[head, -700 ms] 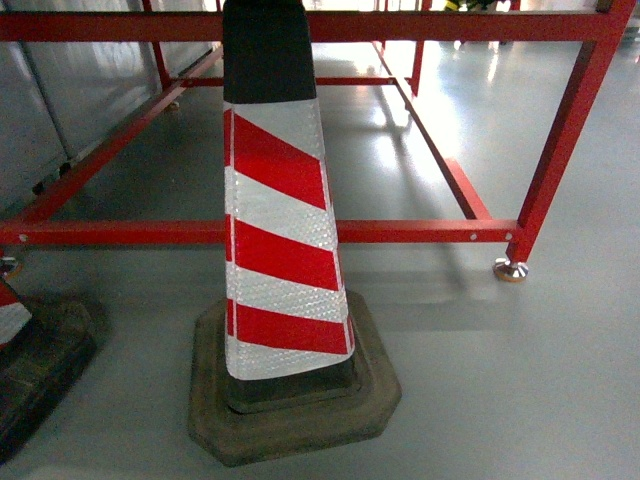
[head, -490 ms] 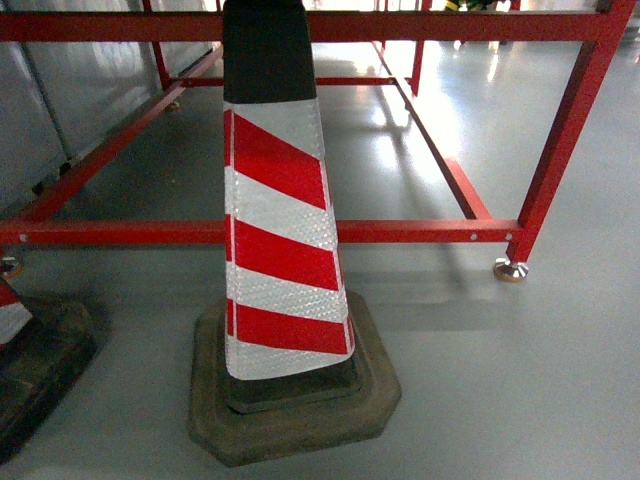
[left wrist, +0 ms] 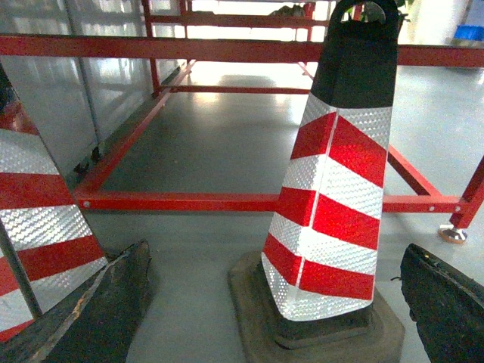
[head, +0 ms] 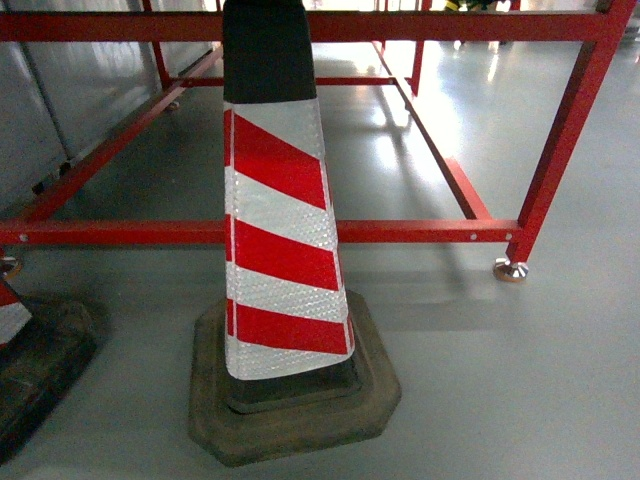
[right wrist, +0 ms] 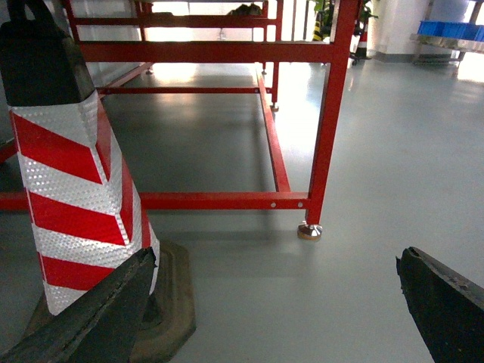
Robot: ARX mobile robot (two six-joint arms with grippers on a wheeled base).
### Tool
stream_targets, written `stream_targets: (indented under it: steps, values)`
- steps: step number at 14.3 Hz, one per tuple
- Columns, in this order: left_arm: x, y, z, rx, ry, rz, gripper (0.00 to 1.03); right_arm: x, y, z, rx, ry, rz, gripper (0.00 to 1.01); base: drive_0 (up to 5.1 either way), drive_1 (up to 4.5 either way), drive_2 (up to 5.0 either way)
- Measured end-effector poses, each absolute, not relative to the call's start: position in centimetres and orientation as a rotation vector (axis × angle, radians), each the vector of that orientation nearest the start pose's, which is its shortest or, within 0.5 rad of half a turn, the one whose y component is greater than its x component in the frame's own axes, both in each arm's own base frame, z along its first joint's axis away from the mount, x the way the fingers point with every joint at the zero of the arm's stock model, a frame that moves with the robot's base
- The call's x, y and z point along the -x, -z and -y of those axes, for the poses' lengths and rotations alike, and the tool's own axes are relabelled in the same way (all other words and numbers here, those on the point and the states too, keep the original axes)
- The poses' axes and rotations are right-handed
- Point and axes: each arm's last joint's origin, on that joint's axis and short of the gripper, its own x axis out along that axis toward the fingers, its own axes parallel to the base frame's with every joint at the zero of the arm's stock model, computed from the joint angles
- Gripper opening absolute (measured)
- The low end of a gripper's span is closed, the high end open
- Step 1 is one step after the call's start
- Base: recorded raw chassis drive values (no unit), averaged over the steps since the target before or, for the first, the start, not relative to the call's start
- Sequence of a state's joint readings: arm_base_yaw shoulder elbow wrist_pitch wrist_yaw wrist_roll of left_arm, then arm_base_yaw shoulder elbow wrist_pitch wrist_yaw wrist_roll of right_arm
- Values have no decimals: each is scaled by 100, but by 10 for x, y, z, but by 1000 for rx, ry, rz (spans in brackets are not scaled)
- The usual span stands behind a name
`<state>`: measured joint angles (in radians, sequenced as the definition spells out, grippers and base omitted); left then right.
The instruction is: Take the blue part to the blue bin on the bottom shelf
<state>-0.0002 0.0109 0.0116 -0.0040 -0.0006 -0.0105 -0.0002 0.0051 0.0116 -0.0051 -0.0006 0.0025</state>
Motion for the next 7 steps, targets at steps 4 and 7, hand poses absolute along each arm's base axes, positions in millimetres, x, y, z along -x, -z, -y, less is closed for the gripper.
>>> stream_targets:
  steps: [4, 7]
  values:
    - [-98, -166, 0, 10, -1, -3, 98, -97, -167, 0, -3, 0, 2, 98, 0, 0, 0]
    - [-98, -166, 0, 10, 0, -3, 98, -97, -167, 0, -3, 0, 1, 98, 0, 0, 0]
